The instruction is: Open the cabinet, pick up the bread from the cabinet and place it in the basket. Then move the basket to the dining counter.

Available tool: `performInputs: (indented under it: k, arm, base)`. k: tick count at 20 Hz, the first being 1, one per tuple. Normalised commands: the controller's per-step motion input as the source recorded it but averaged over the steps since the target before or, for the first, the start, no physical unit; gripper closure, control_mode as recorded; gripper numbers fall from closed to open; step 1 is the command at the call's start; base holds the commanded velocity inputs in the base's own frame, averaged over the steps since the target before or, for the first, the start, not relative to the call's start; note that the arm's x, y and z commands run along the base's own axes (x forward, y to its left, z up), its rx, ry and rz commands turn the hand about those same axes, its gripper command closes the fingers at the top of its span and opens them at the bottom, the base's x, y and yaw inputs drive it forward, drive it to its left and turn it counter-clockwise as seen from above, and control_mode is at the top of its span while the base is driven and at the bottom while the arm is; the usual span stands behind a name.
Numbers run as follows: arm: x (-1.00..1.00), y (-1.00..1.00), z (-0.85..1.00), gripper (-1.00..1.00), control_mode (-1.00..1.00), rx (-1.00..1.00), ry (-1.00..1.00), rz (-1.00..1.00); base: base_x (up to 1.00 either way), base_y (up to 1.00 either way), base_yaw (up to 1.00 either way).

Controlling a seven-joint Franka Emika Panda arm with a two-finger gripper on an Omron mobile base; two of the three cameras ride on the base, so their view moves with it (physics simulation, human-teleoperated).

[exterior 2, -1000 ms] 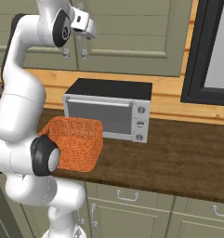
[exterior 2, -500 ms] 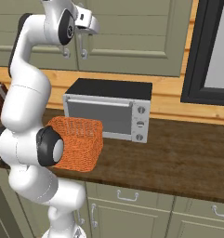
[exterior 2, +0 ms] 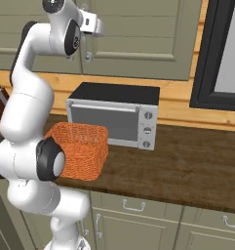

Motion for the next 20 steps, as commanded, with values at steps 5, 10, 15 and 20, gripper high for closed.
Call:
performInputs:
  k: [5,10,15,20]
  arm:
    - [0.30,0.00,-0.05,1.00,-1.00,0.01,-0.03,0.02]
    - [0.14,0.00,0.00,1.00,-1.00,0.00,0.00,0.00]
    - [-0.02,-0.09,-0.02,1.00,-1.00,0.00,0.04,0.00]
    - [-0.93,-0.51,0.00,1.00,-1.00,0.00,-0.01,0.04]
  base:
    - [0.00,0.00,0.00]
    - [0.00,0.00,0.00]
    - [0.00,0.00,0.00]
    - [0.00,0.00,0.00]
